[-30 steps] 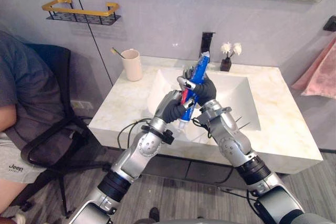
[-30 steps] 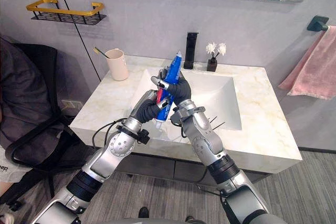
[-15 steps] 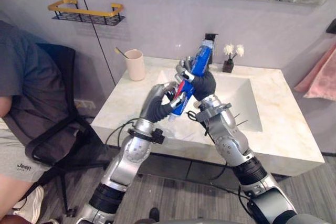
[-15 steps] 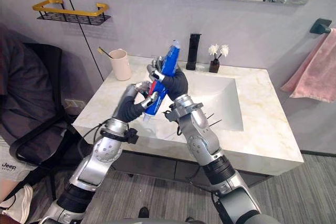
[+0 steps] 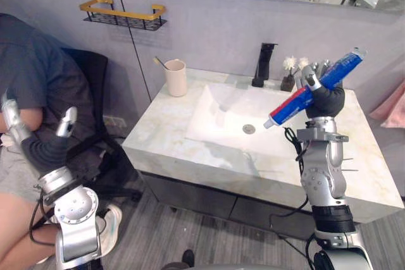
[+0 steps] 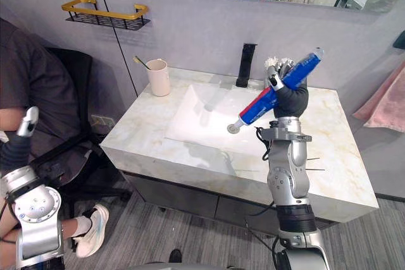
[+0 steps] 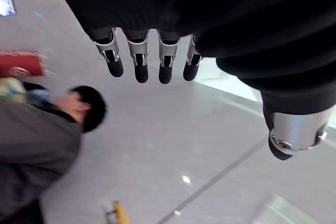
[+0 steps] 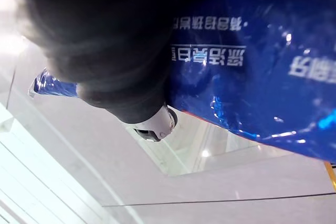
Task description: Organize washtable
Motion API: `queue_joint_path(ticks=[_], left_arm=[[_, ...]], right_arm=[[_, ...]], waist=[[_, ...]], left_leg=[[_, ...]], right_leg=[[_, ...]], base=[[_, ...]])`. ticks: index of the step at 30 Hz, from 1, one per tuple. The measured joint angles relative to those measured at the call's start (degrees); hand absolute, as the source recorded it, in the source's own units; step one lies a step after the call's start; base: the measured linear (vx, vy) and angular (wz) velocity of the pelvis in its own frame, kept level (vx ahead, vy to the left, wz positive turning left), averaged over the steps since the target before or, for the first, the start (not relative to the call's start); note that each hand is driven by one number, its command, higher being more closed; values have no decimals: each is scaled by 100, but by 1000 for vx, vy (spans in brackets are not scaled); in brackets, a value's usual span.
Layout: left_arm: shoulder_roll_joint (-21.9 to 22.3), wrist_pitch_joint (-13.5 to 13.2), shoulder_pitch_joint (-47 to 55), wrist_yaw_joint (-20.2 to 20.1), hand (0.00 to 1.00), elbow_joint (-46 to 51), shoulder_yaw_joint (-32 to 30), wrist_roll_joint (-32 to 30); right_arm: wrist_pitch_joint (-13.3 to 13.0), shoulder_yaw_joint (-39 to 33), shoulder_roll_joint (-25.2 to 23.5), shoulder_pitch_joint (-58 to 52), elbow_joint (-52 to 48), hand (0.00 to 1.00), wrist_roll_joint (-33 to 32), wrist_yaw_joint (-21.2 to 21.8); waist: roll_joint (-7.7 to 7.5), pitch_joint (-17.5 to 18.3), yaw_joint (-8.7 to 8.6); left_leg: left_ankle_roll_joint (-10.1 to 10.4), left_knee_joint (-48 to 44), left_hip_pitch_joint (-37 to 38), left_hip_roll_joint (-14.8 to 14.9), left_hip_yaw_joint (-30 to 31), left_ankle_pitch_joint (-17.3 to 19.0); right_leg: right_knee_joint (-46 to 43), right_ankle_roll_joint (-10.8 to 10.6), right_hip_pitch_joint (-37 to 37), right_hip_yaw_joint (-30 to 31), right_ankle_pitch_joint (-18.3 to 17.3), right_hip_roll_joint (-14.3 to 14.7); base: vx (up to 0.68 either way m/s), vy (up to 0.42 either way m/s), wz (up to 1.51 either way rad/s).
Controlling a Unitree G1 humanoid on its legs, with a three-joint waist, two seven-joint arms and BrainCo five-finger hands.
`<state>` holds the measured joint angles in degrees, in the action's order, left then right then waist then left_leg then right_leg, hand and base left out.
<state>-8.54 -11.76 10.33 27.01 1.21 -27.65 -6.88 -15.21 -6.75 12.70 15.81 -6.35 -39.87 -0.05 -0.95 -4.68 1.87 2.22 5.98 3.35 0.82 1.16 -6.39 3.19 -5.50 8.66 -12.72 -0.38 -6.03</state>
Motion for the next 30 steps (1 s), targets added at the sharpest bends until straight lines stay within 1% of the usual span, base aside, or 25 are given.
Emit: queue_joint_path(ticks=[1, 2, 3, 5, 6, 8, 9, 12, 14, 17, 20, 21, 22, 23, 24, 25, 26, 27, 28, 30], left_arm=[[84, 26, 96, -110, 0, -436, 14, 192], [153, 32, 223, -211, 0, -822, 75, 230], [174, 36, 294, -263, 0, -1003, 133, 218], [266, 127, 571, -583, 0, -1752, 389, 118], [305, 158, 623, -645, 0, -1953, 449, 74], [447, 251, 764, -949, 0, -2729, 729, -110], [444, 254, 774, -992, 0, -2938, 844, -135], [456, 317, 780, -1394, 0, -3876, 1396, -308], [471, 328, 775, -1535, 0, -4102, 1487, -411], [474, 379, 780, -1659, 0, -4274, 1503, -503], [411, 381, 820, -1714, 0, -4422, 1667, -520], [374, 382, 846, -1738, 0, -4451, 1719, -532], [341, 381, 854, -1783, 0, -4454, 1752, -534], [288, 379, 844, -1824, 0, -4454, 1832, -535], [259, 375, 841, -1827, 0, -4454, 1878, -544], [257, 374, 834, -1827, 0, -4454, 1879, -547], [252, 373, 820, -1826, 0, -4454, 1899, -548], [237, 370, 820, -1826, 0, -4454, 1936, -547], [218, 366, 808, -1824, 0, -4453, 1960, -541], [151, 358, 763, -1823, 0, -4451, 2048, -524]], right_arm=[[-23, -68, 1, 0, 0, 100, 10, -18], [-37, -101, 0, 0, 0, 100, 27, -36], [-44, -121, 1, 0, 0, 100, 55, -42], [-68, -174, 1, 0, -1, 100, 401, -116], [-81, -174, 1, 0, -1, 100, 488, -123], [-132, -173, 2, 1, -1, 100, 732, -155], [-139, -172, 7, 2, 0, 100, 767, -180], [-146, -168, 16, 8, 0, 100, 1057, -379], [-151, -169, 56, 16, 1, 100, 1216, -473], [-151, -169, 149, 181, 28, 100, 1545, -608], [-157, -167, 282, 702, 112, 100, 1876, -777], [-176, -165, 415, 1038, 311, 100, 2039, -869], [-178, -165, 532, 1320, 478, 100, 2105, -940], [-181, -170, 702, 1696, 685, 100, 2237, -1086], [-186, -125, 861, 2151, 914, 100, 2327, -1209], [-189, -102, 923, 2374, 1028, 100, 2393, -1255], [-198, -24, 1065, 2834, 1260, 100, 2488, -1372], [-193, 109, 1167, 3256, 1514, 100, 2619, -1494], [-193, 185, 1224, 3522, 1672, 100, 2724, -1558], [-188, 317, 1293, 3910, 1891, 100, 2850, -1665]], waist=[[-8, 5, 30], [-26, 18, 45], [-36, 24, 46], [-70, 45, 57], [-74, 48, 57], [-79, 51, 63], [-80, 51, 70], [-99, 50, 122], [-106, 49, 210], [-124, 40, 219], [-151, 31, 225], [-186, 11, 242], [-219, -9, 278], [-258, -32, 364], [-283, -26, 410], [-289, -34, 432], [-300, -45, 549], [-303, -91, 629], [-316, -122, 686], [-344, -188, 737]], left_leg=[[0, 0, -17, -3, 0, 0], [0, 0, -48, -4, 6, 0], [0, 0, -70, -3, 7, 0], [0, 0, -111, -8, 16, -1], [0, -1, -111, -12, 18, 0], [-1, -1, -130, -16, 43, 1], [-1, -1, -138, -14, 48, 1], [0, -2, -167, 8, 115, 0], [0, -2, -175, 21, 141, 1], [0, -2, -219, 20, 193, 0], [2, -2, -345, 20, 210, -6], [2, -2, -354, 17, 222, -7], [2, -2, -360, 14, 237, -7], [1, -2, -391, 12, 272, -7], [12, -2, -484, 10, 324, -17], [19, -2, -522, 10, 346, -25], [23, -3, -597, 18, 351, -33], [7, -4, -636, 17, 388, -55], [9, -4, -667, 15, 431, -57], [21, -6, -738, 12, 532, -79]], right_leg=[[0, 0, -16, -1, 0, -3], [-1, 0, -42, -8, 0, -4], [-5, -1, -64, -9, -1, -4], [-7, -3, -95, -23, -2, -8], [-8, -10, -94, -28, -7, -12], [-12, -24, -96, -62, -25, -18], [-8, -23, -98, -68, -24, -17], [-2, -9, -103, -114, -32, 6], [1, -4, -106, -119, -37, 20], [3, 1, -128, -151, -43, 26], [2, -6, -214, -160, -31, 29], [3, -40, -215, -174, -9, 26], [3, -41, -213, -190, -8, 26], [4, -40, -230, -220, -8, 29], [2, -14, -296, -281, 9, 34], [4, -10, -323, -306, 12, 38], [4, 1, -397, -308, 22, 49], [10, 13, -408, -341, 30, 56], [16, 12, -412, -396, 29, 62], [46, 13, -421, -467, 28, 81]], base=[[0, 0, 0], [0, 0, 0], [0, 0, 0], [15, -6, 1], [34, -13, 5], [27, -12, 7], [19, -24, 8], [8, -35, 7], [1, -36, 2], [-1, -19, 5], [7, -3, 1], [21, -11, 5], [13, -17, 9], [8, -19, 15], [8, -19, 18], [14, -17, 13], [25, -17, 11], [38, -25, 13], [43, -33, 23], [35, -33, 26]])
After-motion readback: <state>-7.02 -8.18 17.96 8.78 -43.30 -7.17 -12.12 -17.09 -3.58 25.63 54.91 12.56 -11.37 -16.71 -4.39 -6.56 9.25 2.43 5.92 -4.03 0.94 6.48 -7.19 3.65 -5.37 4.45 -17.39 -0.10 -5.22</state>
